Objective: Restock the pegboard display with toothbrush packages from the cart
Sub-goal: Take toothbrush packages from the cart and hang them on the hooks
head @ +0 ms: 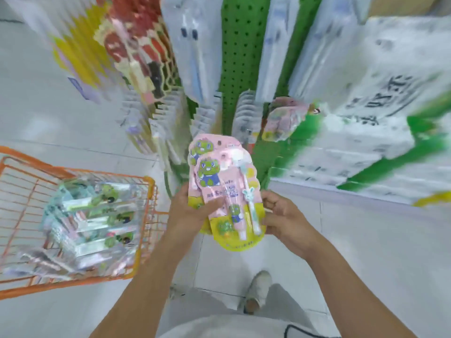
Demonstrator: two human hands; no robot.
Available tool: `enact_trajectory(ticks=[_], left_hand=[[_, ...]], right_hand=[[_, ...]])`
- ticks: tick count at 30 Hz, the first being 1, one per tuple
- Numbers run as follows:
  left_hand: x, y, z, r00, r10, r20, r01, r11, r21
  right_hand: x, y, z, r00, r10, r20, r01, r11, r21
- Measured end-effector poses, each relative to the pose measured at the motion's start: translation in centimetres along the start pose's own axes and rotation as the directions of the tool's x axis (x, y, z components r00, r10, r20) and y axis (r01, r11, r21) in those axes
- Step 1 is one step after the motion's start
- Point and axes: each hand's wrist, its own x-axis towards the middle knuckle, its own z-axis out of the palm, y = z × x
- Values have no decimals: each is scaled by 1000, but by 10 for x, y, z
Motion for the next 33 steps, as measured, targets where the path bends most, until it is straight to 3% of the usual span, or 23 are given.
enact_trajectory(ticks=[5, 9, 13, 17, 22, 33], left_hand=[[5, -14, 89, 993, -87, 85, 87, 996, 13], [18, -19, 117, 977, -176, 117, 182, 983, -36], [23, -22, 115, 959, -248, 134, 259, 963, -72], [36, -23, 98, 968, -249, 31, 251, 959, -132], [68, -10, 72, 970, -240, -31, 239, 970, -36], [90, -9, 62, 973, -222, 68, 217, 973, 75]], right_hand=[[-18, -9, -66, 969, -82, -234, 80, 997, -16], [-11, -3, -82, 916, -59, -397, 119, 985, 127], [-5, 4, -89, 905, -19, -426, 104, 979, 177], [10, 9, -111, 876, -35, -480, 154, 966, 210], [50, 11, -117, 854, -45, -519, 114, 988, 102], [78, 48, -120, 834, 29, -551, -41, 999, -8]])
